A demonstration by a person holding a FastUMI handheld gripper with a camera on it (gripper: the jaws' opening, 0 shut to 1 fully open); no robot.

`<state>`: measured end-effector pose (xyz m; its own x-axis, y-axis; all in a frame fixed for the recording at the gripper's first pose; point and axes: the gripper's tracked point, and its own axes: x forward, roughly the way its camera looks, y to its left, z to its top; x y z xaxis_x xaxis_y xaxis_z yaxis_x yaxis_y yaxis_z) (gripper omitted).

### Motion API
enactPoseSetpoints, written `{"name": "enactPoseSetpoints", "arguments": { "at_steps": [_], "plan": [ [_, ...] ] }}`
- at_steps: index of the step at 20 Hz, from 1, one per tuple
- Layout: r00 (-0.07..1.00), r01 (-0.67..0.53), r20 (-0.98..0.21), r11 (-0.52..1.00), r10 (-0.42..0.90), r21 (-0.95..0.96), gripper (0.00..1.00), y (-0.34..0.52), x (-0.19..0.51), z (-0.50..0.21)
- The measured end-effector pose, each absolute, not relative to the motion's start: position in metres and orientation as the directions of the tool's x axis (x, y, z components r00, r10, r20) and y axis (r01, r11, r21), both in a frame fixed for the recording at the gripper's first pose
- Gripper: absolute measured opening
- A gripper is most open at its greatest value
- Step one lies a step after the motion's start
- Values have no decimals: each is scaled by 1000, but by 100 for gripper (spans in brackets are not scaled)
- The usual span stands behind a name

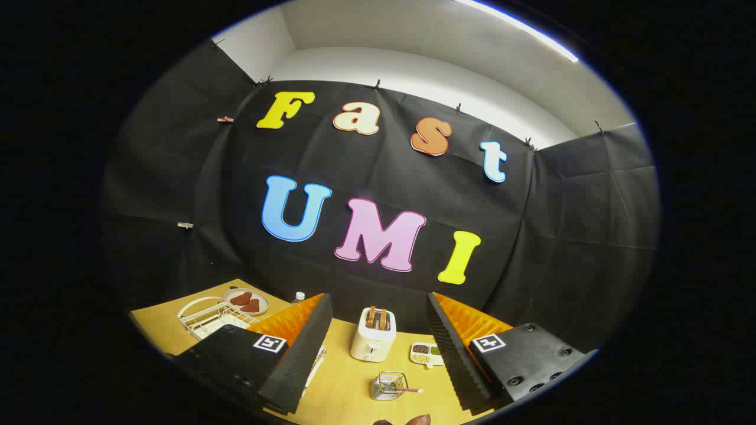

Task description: Take the plate from the dish rack, then take the spoon from the basket and place it into the plate.

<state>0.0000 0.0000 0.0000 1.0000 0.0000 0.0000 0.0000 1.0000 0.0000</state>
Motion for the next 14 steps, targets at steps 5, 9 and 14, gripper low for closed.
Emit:
{"name": "enactPoseSetpoints", "arguments": {
  "at_steps": [5,9,14],
  "plan": [
    [999,21,-29,1000,-21,10,98,-7,-3,-11],
    [999,23,-33,1000,-23,11,98,-7,-3,-13],
    [999,13,-33,1000,-13,-3,98,-1,-2,-11]
  ]
}}
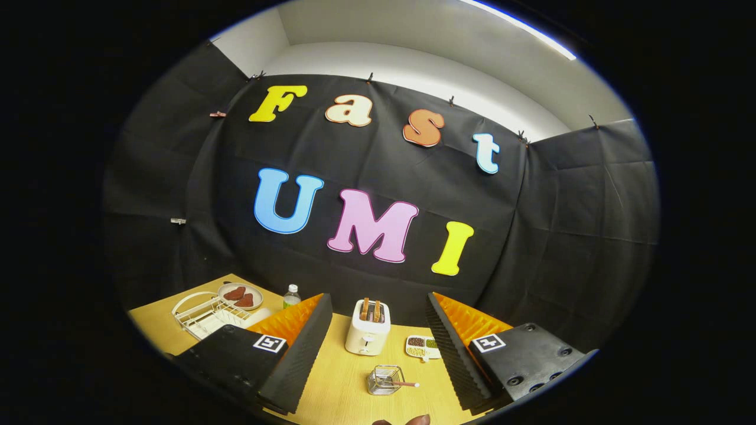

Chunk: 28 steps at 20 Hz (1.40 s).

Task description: Take the plate from the dish rack, then take the spoon from the basket and place it into the plate.

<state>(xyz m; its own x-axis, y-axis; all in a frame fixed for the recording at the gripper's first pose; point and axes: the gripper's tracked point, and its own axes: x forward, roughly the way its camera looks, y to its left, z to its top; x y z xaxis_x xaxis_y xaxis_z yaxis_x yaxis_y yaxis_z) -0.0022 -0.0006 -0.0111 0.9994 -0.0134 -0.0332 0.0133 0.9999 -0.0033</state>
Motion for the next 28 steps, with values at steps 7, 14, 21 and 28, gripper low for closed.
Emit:
{"name": "enactPoseSetpoints", "arguments": {
  "at_steps": [7,14,21,28],
  "plan": [
    [999,-26,-45,1000,26,4,98,19,1,-11],
    [978,-179,-95,981,185,68,98,95,31,-15],
    [911,-308,-244,942,333,132,98,188,70,-48],
    [793,-281,-488,930,365,237,98,253,98,-131]
  ]
}}
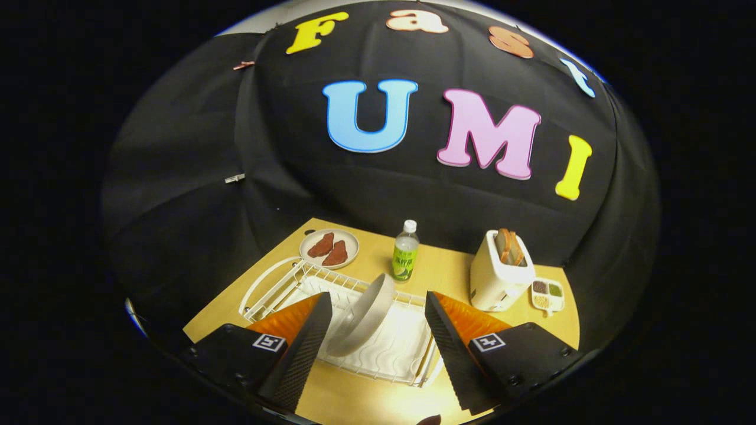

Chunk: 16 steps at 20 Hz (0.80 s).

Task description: Take the plate from the dish rack, then take the spoon from the basket and place it into the plate.

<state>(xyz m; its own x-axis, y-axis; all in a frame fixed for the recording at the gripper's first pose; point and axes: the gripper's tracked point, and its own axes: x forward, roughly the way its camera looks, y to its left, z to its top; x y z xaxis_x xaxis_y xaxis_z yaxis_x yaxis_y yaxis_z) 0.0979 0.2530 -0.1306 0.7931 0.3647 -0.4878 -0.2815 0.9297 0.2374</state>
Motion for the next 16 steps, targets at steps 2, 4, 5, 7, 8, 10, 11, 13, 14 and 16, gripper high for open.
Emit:
{"name": "enactPoseSetpoints", "arguments": {
  "at_steps": [2,4,5,7,8,10,11,13,14,16],
  "plan": [
    [762,-246,-544,934,352,260,97,264,106,-156],
    [734,-218,-591,940,335,263,97,277,114,-176],
    [721,-210,-611,943,326,257,97,283,119,-189],
    [686,-187,-666,955,293,228,96,291,122,-217],
    [667,-174,-690,959,283,225,94,294,123,-231],
    [646,-140,-717,964,262,226,85,300,127,-250],
    [642,-121,-728,970,240,213,80,298,129,-260],
    [635,-85,-747,979,195,183,61,297,132,-269],
    [638,-70,-750,983,175,169,56,297,135,-270],
    [635,-45,-762,991,125,125,45,297,136,-268]
  ]
}}
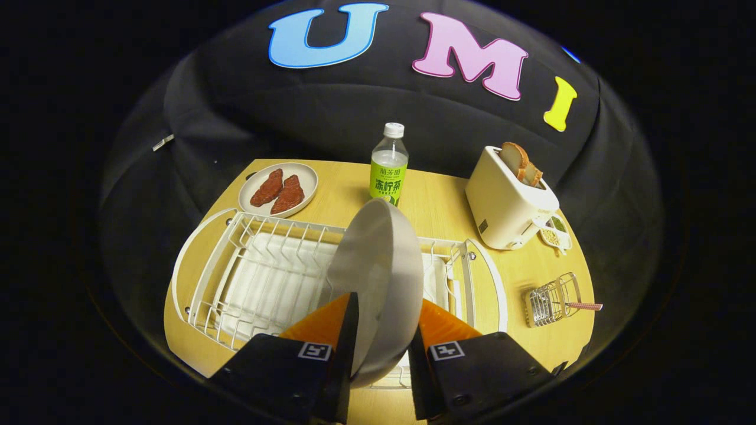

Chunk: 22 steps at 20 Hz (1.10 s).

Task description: Take the plate from the dish rack, then take the spoon from the basket and place it into the plate.

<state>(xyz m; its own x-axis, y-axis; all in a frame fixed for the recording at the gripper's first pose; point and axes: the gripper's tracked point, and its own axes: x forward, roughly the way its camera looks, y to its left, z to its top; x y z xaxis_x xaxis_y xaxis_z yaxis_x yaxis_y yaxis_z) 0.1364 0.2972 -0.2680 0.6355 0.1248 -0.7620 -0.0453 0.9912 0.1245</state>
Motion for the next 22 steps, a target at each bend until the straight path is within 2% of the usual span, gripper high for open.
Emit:
{"name": "enactPoseSetpoints", "arguments": {
  "at_steps": [6,9,11,16,22],
  "plan": [
    [636,-24,-771,999,-19,-45,36,295,151,-249],
    [672,-67,-740,994,-19,-86,31,297,162,-232],
    [672,-49,-740,995,-34,-90,30,290,162,-230],
    [685,55,-726,998,-56,-25,30,264,161,-220],
    [698,95,-712,975,78,200,30,242,144,-206]
  ]
}}
